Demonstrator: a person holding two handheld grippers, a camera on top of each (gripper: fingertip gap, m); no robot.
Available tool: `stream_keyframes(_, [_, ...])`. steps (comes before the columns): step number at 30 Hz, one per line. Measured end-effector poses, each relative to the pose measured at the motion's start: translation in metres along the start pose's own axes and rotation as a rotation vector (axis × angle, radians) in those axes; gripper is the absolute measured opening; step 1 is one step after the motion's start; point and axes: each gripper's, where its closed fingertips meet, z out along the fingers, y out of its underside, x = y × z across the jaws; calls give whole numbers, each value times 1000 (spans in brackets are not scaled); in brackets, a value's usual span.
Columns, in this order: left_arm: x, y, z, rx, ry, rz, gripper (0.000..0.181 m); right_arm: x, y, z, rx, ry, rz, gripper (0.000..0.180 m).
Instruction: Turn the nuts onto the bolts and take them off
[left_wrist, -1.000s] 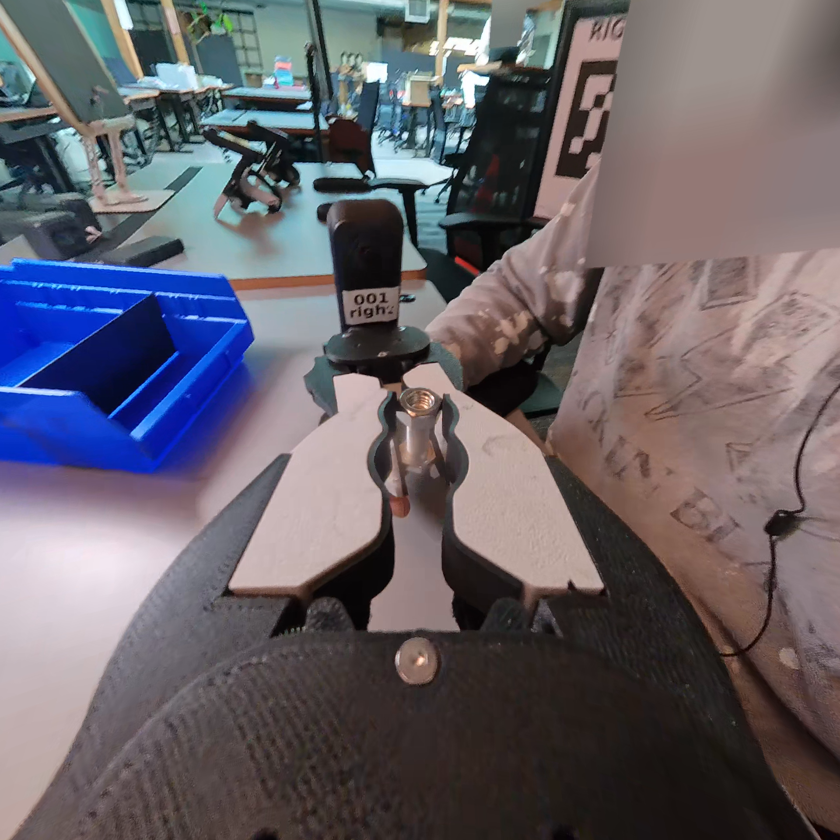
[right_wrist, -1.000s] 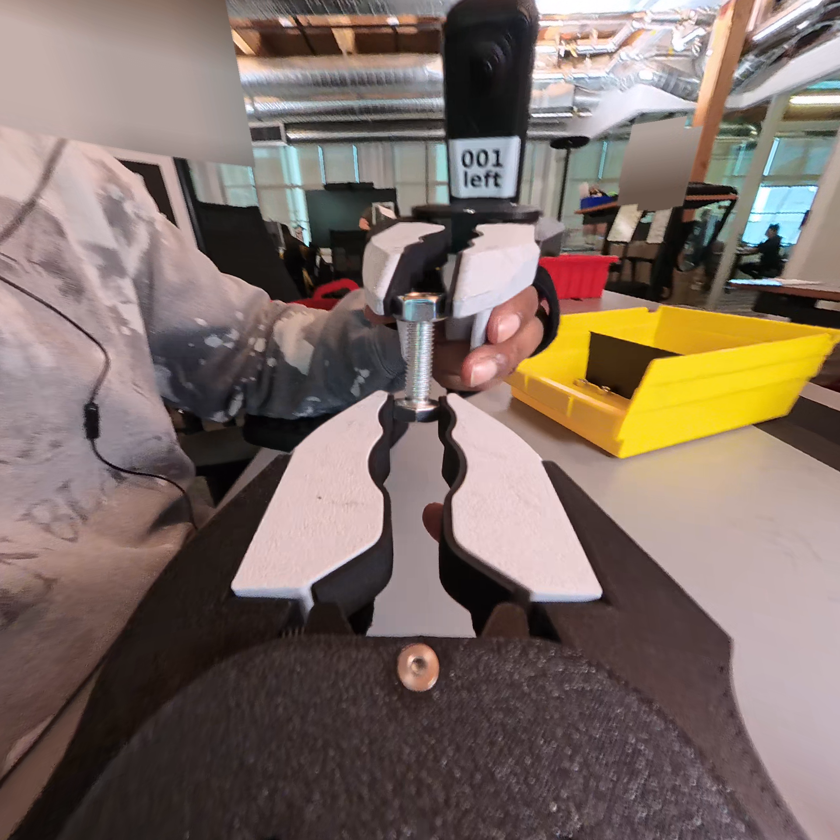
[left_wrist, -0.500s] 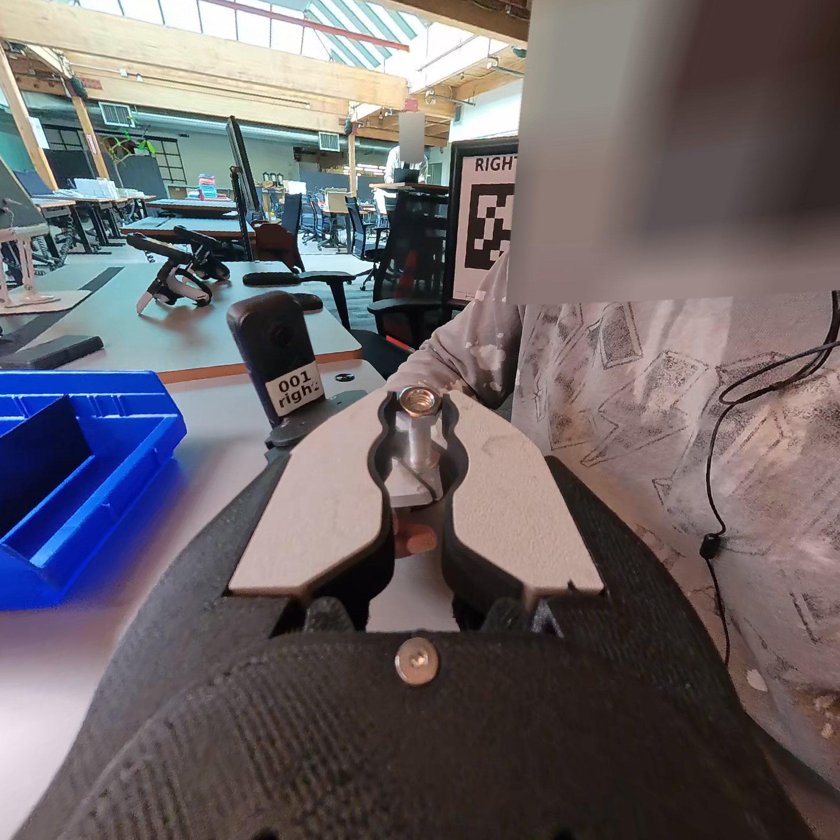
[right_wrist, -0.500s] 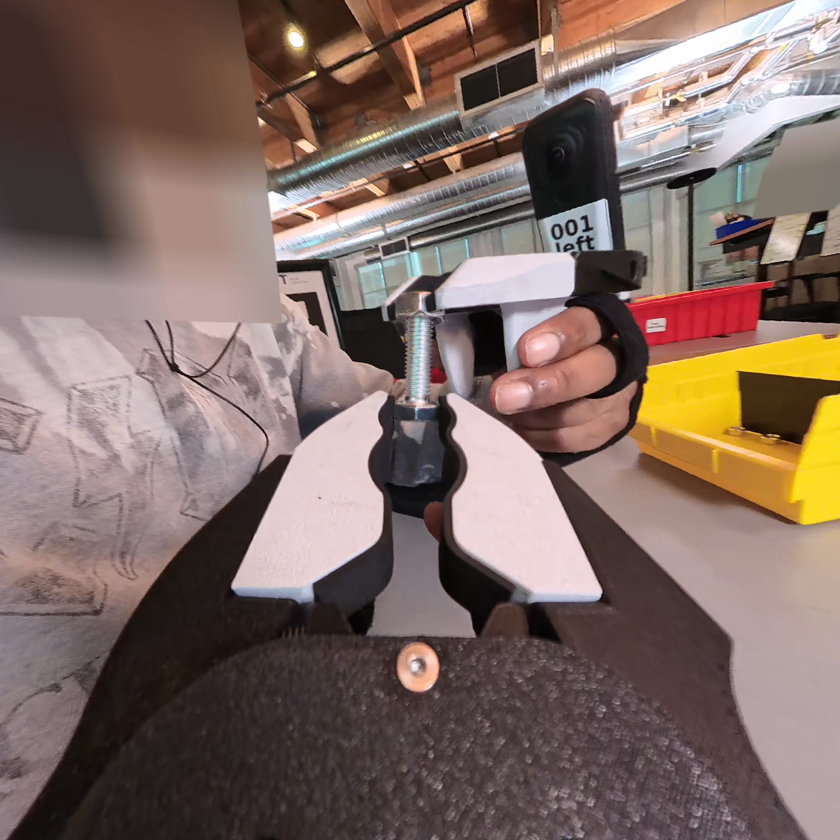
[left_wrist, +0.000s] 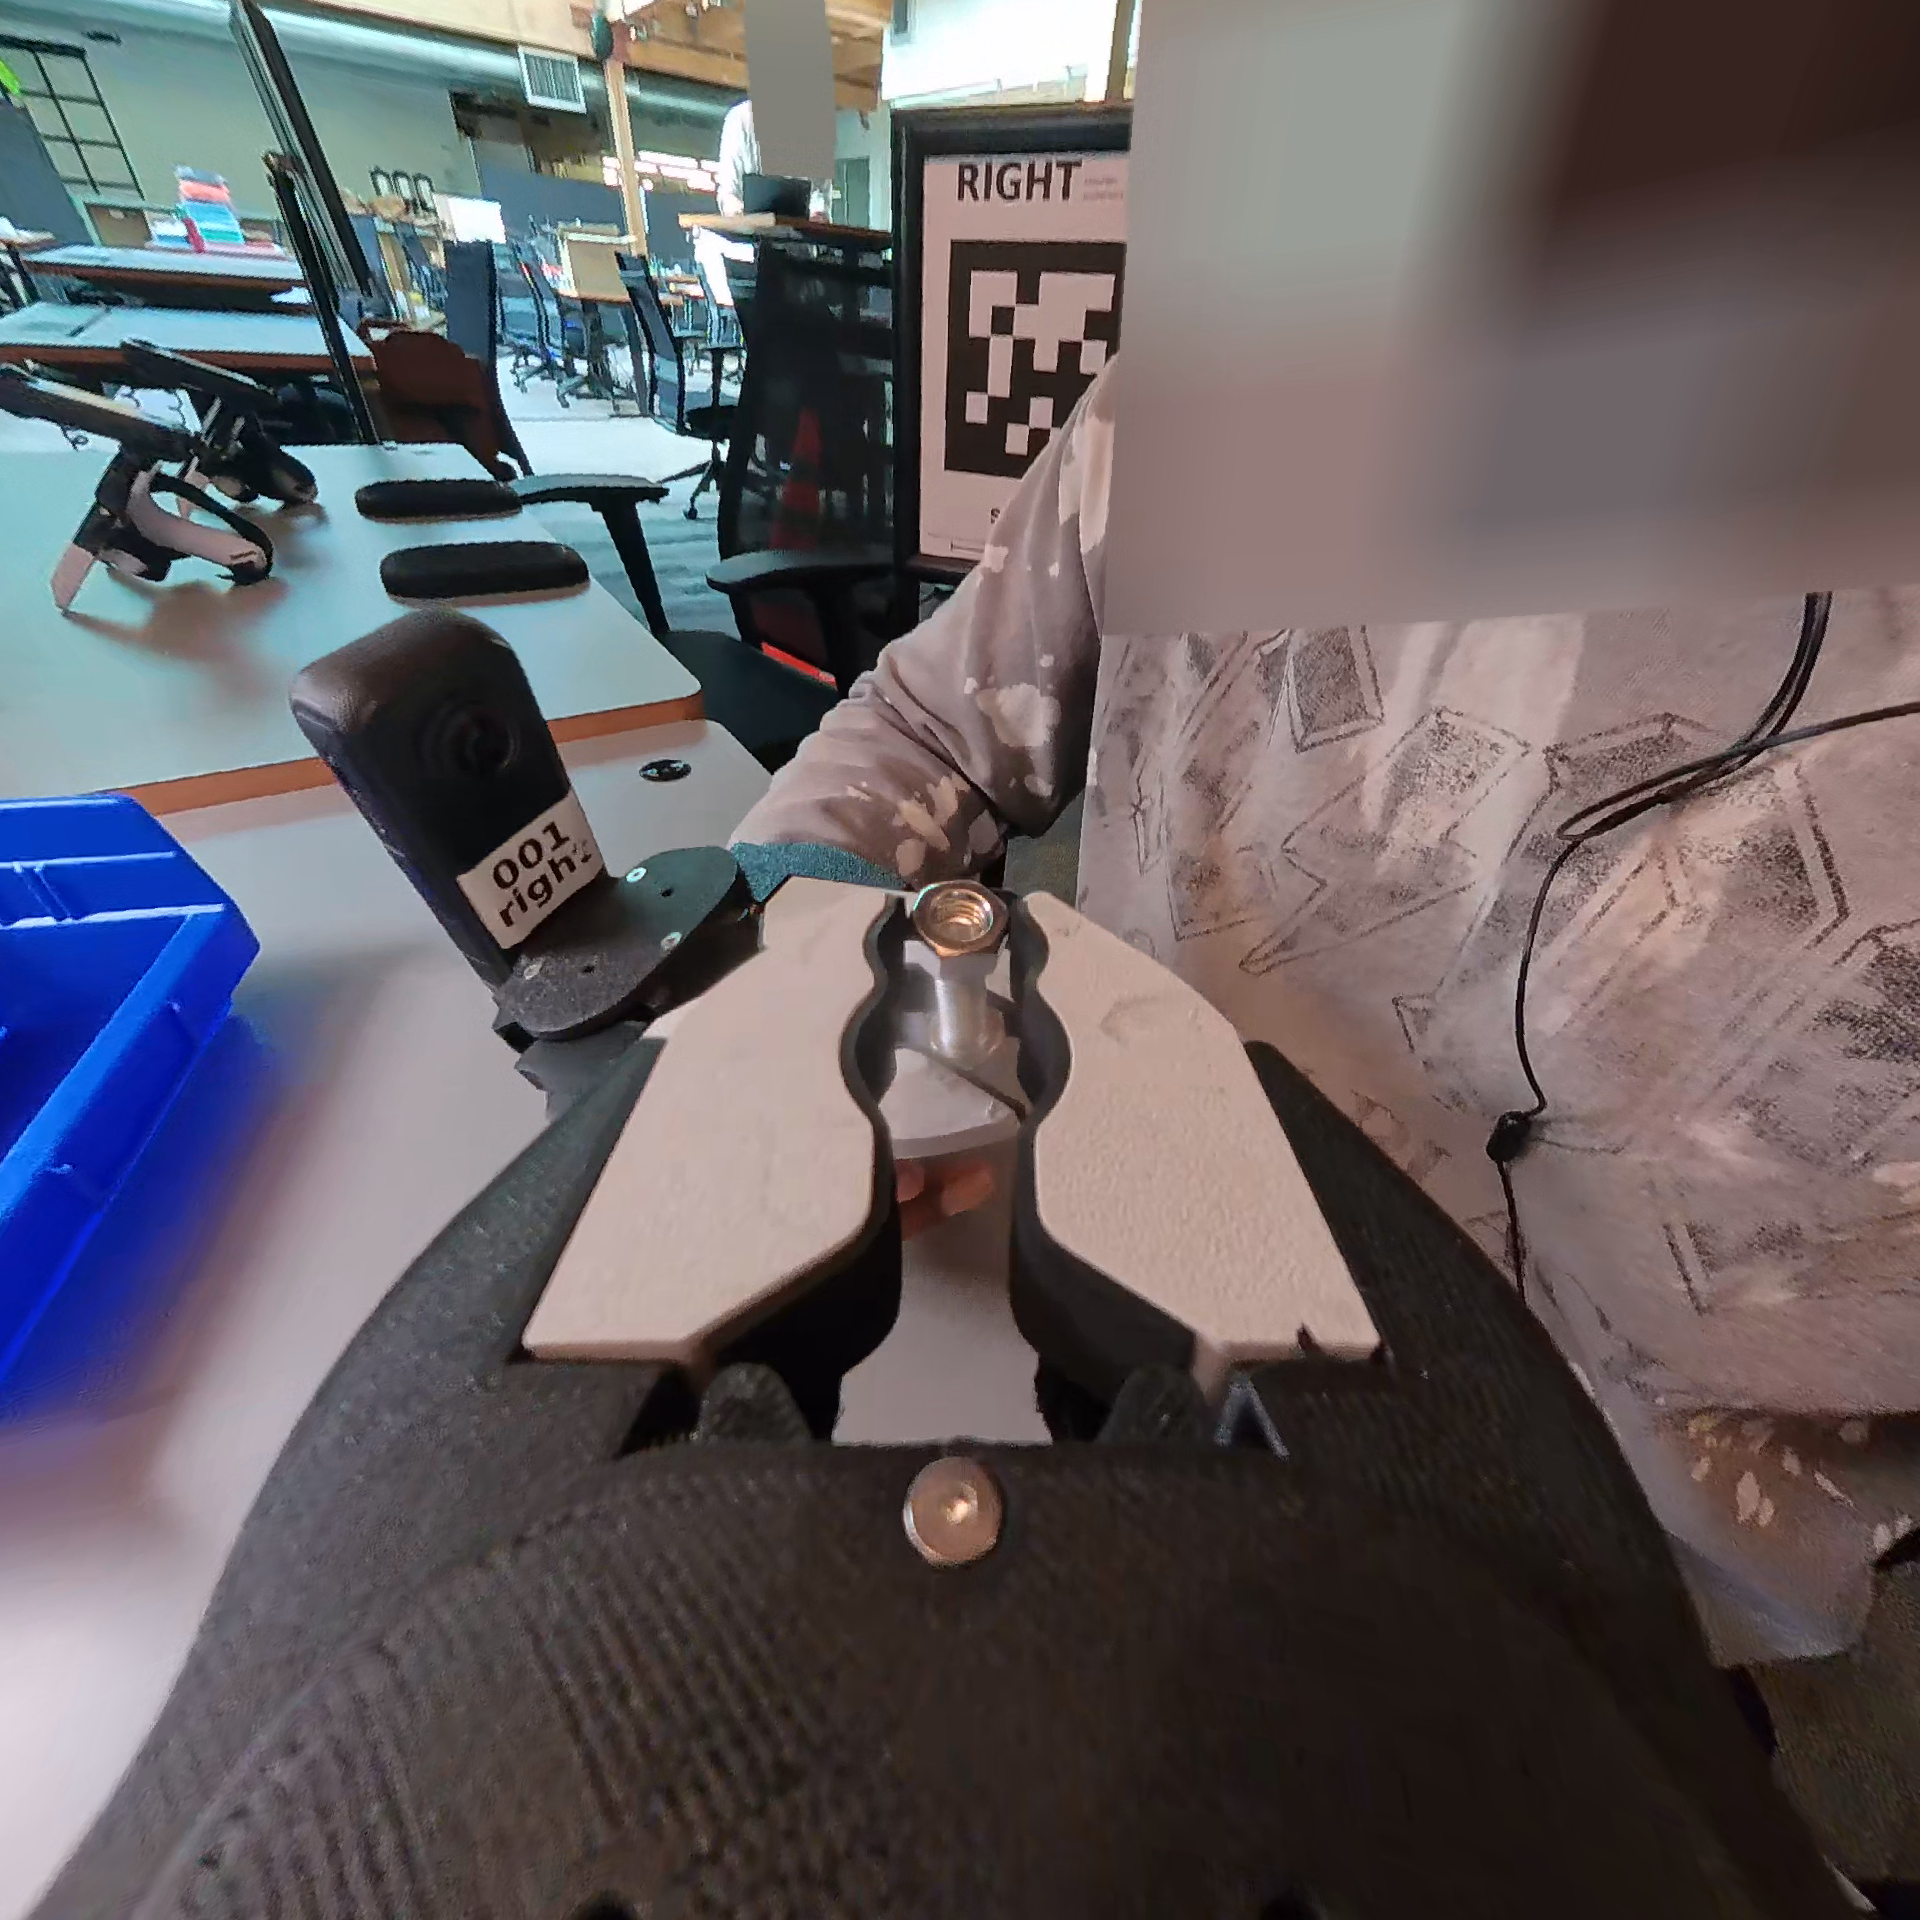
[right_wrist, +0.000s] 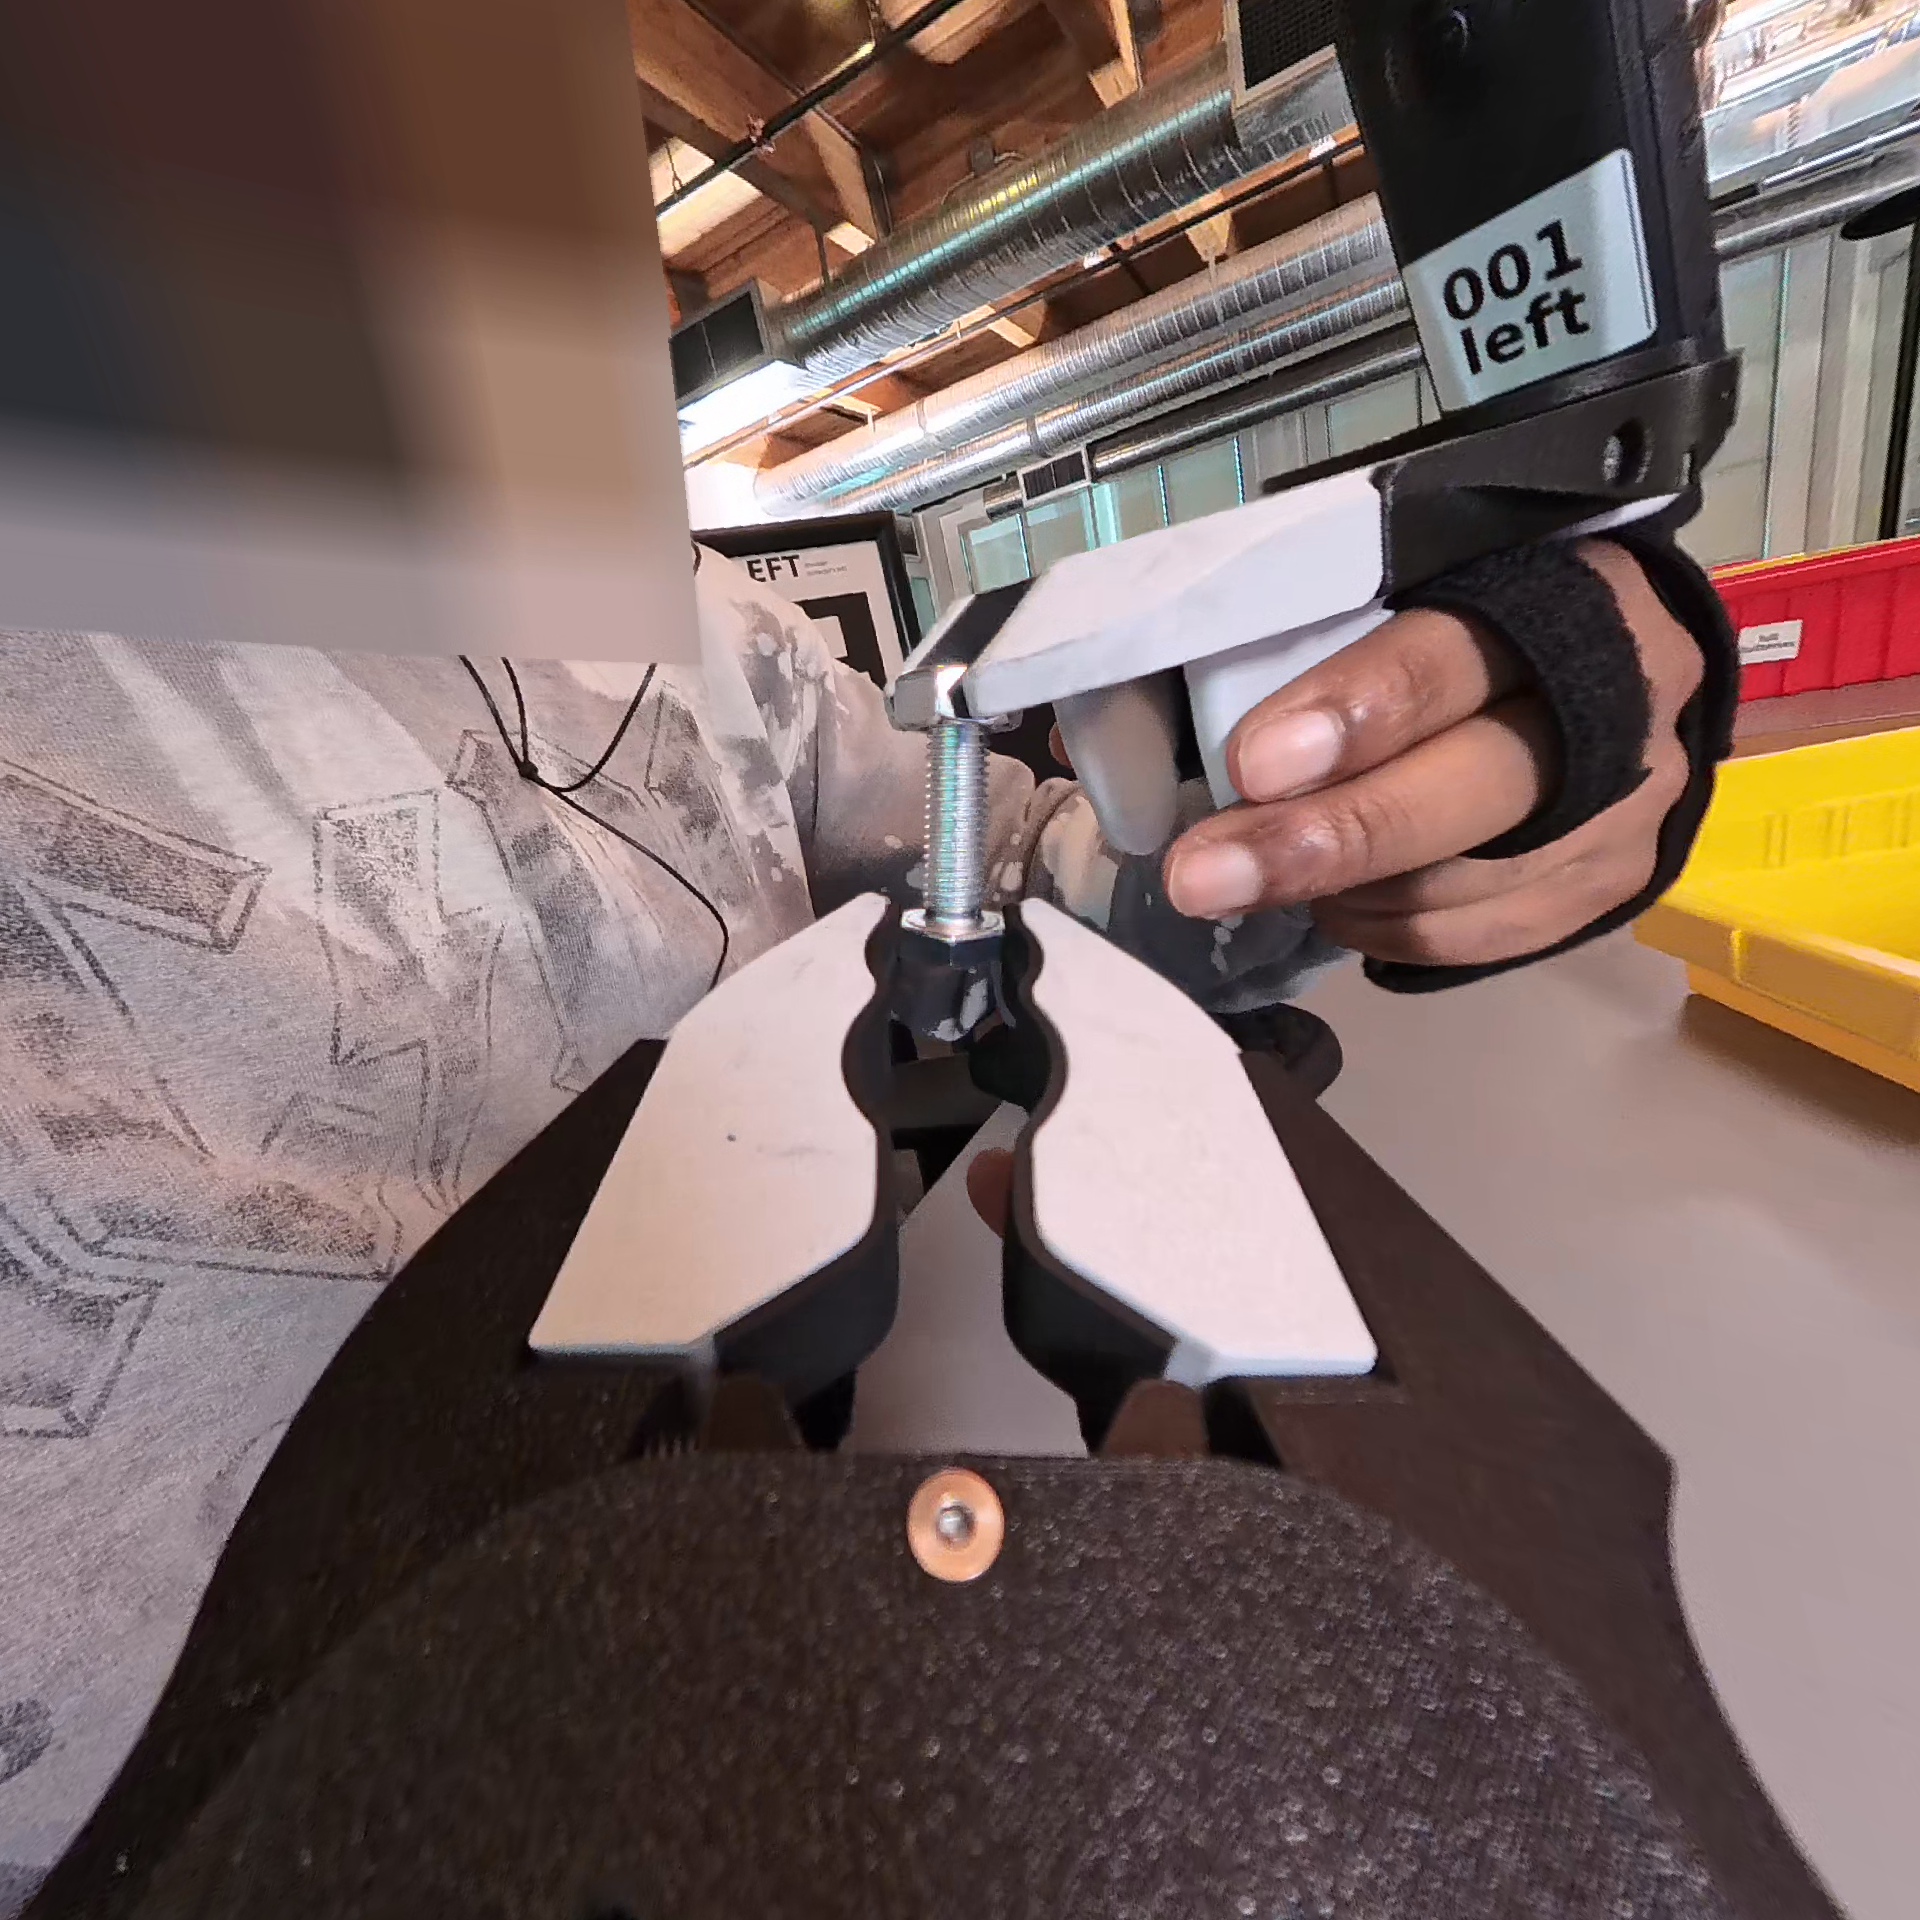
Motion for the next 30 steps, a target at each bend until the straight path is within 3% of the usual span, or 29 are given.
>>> stream_keyframes(30, [-3, 0, -12, -43, -99, -12, 27, 13, 1, 1, -32, 128, -113, 18])
